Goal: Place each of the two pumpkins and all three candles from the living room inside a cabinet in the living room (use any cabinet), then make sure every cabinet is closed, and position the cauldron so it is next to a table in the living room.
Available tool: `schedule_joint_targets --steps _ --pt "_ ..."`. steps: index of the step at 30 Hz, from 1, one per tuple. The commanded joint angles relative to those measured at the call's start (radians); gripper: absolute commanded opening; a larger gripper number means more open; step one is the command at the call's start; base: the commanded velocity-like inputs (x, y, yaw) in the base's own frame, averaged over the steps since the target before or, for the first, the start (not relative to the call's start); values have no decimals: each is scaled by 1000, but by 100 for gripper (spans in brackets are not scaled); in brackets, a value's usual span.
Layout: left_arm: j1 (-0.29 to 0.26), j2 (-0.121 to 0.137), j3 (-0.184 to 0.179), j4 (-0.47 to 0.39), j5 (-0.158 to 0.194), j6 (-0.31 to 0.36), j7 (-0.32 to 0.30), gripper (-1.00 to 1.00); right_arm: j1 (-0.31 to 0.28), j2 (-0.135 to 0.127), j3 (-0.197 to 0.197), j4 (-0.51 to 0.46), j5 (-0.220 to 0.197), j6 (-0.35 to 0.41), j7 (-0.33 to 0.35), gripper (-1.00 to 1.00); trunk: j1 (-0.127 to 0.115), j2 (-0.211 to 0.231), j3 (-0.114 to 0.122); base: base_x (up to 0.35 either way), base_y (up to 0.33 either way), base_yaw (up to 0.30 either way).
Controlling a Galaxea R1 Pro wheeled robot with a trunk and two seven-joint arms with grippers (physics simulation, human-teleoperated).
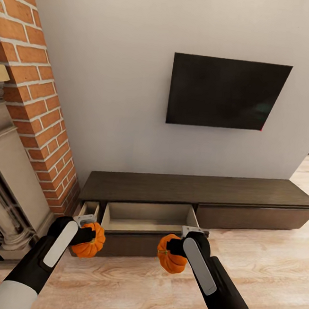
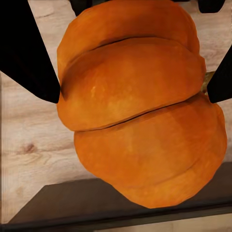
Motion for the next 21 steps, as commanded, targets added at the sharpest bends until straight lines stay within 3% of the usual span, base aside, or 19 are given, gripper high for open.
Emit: schedule_joint_targets --steps 1,7,21 --pt "-1 1 -2 -4 9 2 12 -100 -1 0 1 1 -10 2 -9 -100 0 0 -1 0 0 0" --pt "2 0 -17 -13 11 2 12 -100 -1 1 0 -2 -20 -37 1 -100 0 0 -1 39 0 0" --pt "3 -2 -22 -12 12 1 13 -100 -1 1 8 -3 -5 -79 1 -100 0 0 -1 299 0 0"
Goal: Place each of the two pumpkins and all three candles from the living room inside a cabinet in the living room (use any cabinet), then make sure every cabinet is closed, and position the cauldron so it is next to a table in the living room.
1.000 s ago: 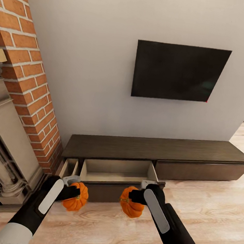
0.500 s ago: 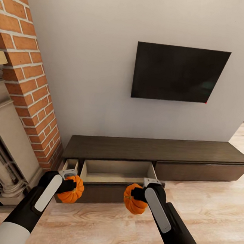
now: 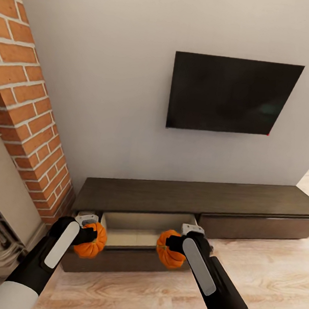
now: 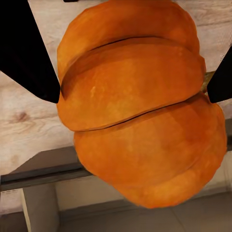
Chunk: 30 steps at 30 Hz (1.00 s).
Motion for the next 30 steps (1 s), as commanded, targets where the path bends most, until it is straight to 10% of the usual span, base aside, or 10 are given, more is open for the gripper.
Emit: schedule_joint_targets --steps 1,17,30 --pt "-1 1 -3 -1 9 1 12 -100 -1 0 1 -3 -8 2 -10 -100 1 -1 -1 301 -49 67" --pt "-1 1 -3 0 9 0 12 -100 -1 0 -5 6 -9 -11 -9 -100 1 -1 1 255 -112 69" --pt "-1 -20 -11 11 9 -2 11 -100 -5 0 30 74 12 -172 11 -100 1 -1 1 93 -4 0"
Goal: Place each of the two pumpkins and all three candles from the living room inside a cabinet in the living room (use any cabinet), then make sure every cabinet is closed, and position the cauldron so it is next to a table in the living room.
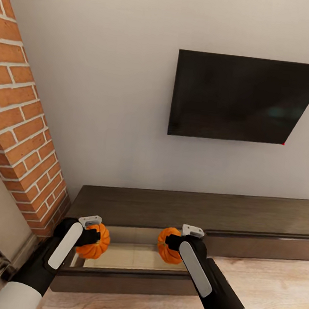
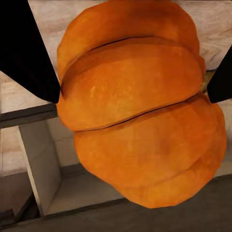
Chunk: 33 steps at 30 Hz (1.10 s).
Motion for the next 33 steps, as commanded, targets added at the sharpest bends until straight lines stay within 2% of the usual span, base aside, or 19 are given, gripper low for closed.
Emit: schedule_joint_targets --steps 1,5,7,12,26,33 --pt "-1 -9 -4 0 5 1 13 -100 -2 0 7 8 2 -6 3 -100 0 -1 -1 1 0 0" --pt "-1 -49 -23 31 -7 -7 17 -100 -3 1 15 25 33 -26 39 -100 0 -1 -1 70 0 0" --pt "-1 -55 -36 69 -10 -37 17 -100 -3 1 15 27 37 -28 42 -100 0 -1 -1 254 0 0" --pt "-1 -58 -42 92 -12 -80 17 -100 -3 1 16 28 38 -30 43 -100 0 -1 -1 190 0 0" --pt "-1 -58 -42 94 -11 -84 18 -100 -13 15 17 63 33 -25 44 -100 0 -1 -1 183 0 0" --pt "-1 -58 -42 94 -10 -84 18 -100 -58 16 17 162 31 -17 45 -100 0 -1 -1 73 0 0"
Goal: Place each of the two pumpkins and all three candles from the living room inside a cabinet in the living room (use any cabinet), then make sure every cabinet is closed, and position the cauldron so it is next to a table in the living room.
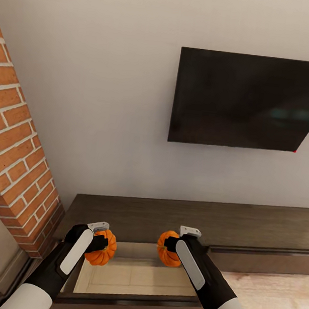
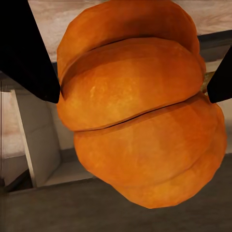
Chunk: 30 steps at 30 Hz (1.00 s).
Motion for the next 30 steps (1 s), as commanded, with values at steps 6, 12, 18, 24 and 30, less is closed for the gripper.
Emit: schedule_joint_targets --steps 6,12,18,24,30 --pt "-1 -1 -3 -1 10 -4 12 -100 -5 0 2 10 -12 0 -10 -100 23 -43 -20 2 0 0" --pt "-1 -1 -47 2 11 -41 12 -100 -5 7 2 16 -14 1 -10 -100 46 -85 -39 0 0 0" --pt "-2 -1 -59 45 10 -78 12 -100 -7 10 2 29 -13 2 -10 -100 69 -127 -57 0 0 0" --pt "-2 -1 -84 71 10 -110 12 -100 -40 27 6 105 -10 2 -9 -100 92 -169 -76 0 0 0" --pt "-2 -1 -87 75 10 -120 12 -100 -42 29 6 114 -10 0 -7 -100 115 -211 -95 0 0 0"
